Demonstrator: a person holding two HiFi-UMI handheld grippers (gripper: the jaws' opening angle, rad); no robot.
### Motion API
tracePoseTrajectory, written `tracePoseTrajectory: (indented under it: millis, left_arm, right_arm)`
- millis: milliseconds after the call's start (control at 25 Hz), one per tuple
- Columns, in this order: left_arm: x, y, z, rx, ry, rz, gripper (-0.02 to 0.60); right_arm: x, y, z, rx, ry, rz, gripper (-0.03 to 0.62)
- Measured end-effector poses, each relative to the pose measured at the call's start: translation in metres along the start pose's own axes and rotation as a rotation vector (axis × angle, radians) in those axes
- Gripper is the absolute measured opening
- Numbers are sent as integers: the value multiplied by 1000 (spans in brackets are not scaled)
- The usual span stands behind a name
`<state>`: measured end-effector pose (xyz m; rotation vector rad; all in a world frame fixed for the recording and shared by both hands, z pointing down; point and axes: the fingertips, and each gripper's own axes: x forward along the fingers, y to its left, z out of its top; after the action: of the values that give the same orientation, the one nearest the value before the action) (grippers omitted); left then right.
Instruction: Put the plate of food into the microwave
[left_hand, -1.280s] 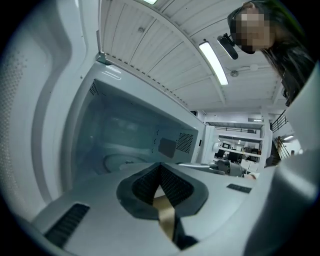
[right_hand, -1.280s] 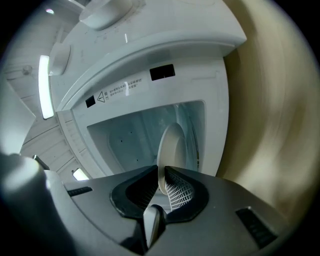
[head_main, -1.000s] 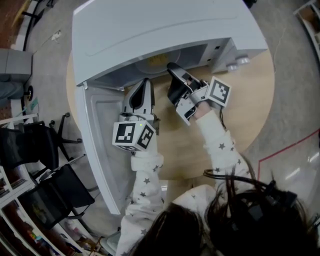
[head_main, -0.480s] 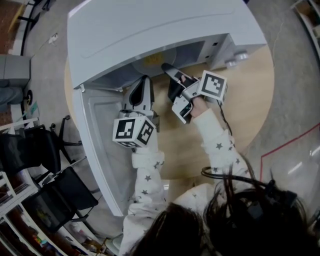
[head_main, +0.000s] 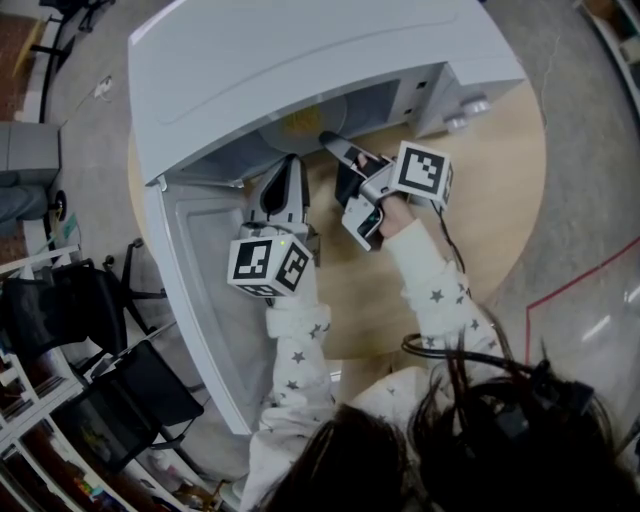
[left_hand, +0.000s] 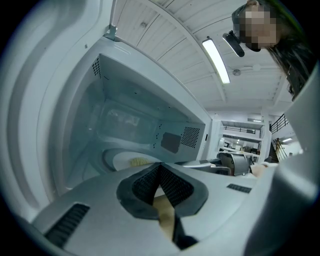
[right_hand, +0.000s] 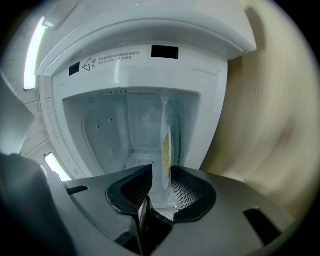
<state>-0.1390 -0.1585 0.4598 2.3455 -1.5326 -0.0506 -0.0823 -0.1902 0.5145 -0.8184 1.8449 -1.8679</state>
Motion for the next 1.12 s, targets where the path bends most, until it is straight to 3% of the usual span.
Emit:
tracePoseTrajectory:
  millis: [280, 400, 520, 760, 960, 1120]
  left_arm:
    - [1, 11, 2, -25, -2, 4, -3]
    - [1, 12, 0, -43, -6, 5, -3]
    - [-2, 13, -4, -57, -17, 13, -3]
    - [-5, 18, 5, -84, -56, 25, -3]
    - [-10, 24, 7, -93, -76, 20, -3]
    - [-28, -18, 39, -70, -86, -16, -3]
  right_arm:
    - [-2, -4, -1, 0, -1, -7, 101]
    - [1, 3, -5, 13, 21, 40, 101]
    - [0, 7, -8, -62, 24, 82, 101]
    - [3, 42, -4, -56, 32, 243, 98]
    - [4, 51, -1, -75, 21, 294, 36]
    - [-40, 94, -7, -88, 44, 330, 9]
